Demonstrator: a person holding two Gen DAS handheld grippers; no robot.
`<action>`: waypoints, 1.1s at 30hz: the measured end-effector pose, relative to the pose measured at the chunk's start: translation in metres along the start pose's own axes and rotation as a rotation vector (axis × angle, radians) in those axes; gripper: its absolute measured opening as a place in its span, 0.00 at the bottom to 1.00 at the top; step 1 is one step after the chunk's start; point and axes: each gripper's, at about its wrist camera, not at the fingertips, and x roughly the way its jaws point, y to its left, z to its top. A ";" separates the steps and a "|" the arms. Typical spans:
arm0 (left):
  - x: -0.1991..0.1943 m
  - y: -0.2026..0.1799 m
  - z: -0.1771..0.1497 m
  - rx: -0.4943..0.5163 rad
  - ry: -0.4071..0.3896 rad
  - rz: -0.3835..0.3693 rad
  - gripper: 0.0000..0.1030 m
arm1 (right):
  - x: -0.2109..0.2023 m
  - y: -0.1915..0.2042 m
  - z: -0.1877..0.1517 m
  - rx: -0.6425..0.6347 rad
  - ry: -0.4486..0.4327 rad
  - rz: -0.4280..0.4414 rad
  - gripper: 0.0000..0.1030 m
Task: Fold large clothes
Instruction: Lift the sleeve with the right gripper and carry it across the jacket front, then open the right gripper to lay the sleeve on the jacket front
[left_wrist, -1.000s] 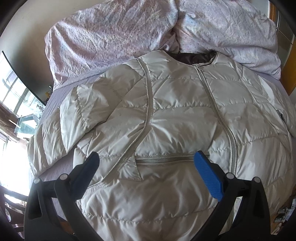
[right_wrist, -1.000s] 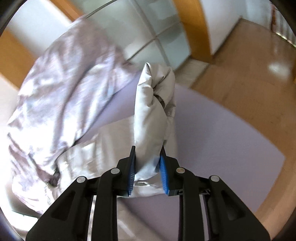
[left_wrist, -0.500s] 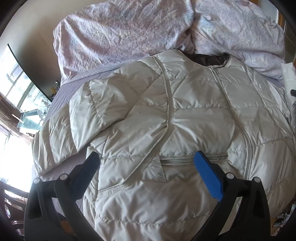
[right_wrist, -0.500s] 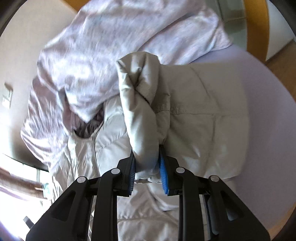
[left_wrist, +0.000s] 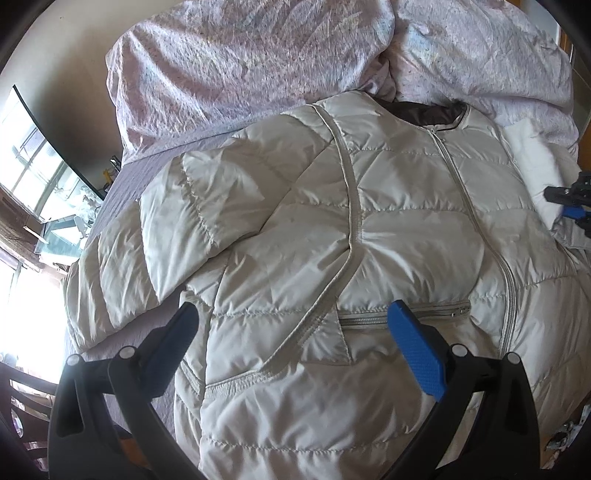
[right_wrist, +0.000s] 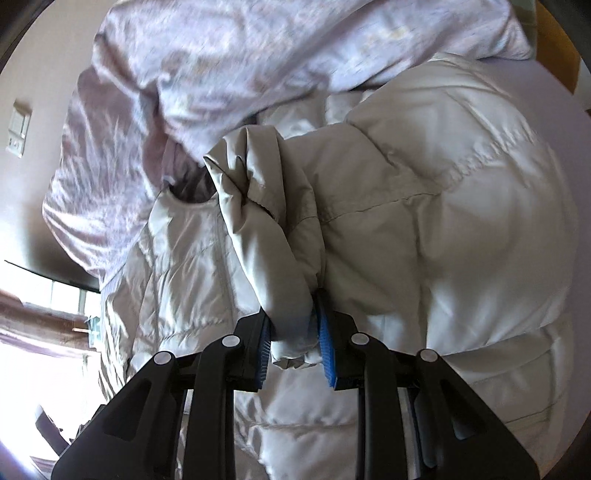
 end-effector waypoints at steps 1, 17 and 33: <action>0.000 0.001 0.000 0.000 0.001 0.000 0.98 | 0.003 0.004 -0.001 -0.003 0.009 0.008 0.23; 0.006 0.022 0.008 -0.014 0.000 0.010 0.98 | 0.059 0.073 -0.020 -0.072 0.099 0.041 0.23; 0.017 0.032 0.018 -0.017 0.002 -0.004 0.98 | 0.075 0.095 -0.017 -0.083 0.133 0.065 0.34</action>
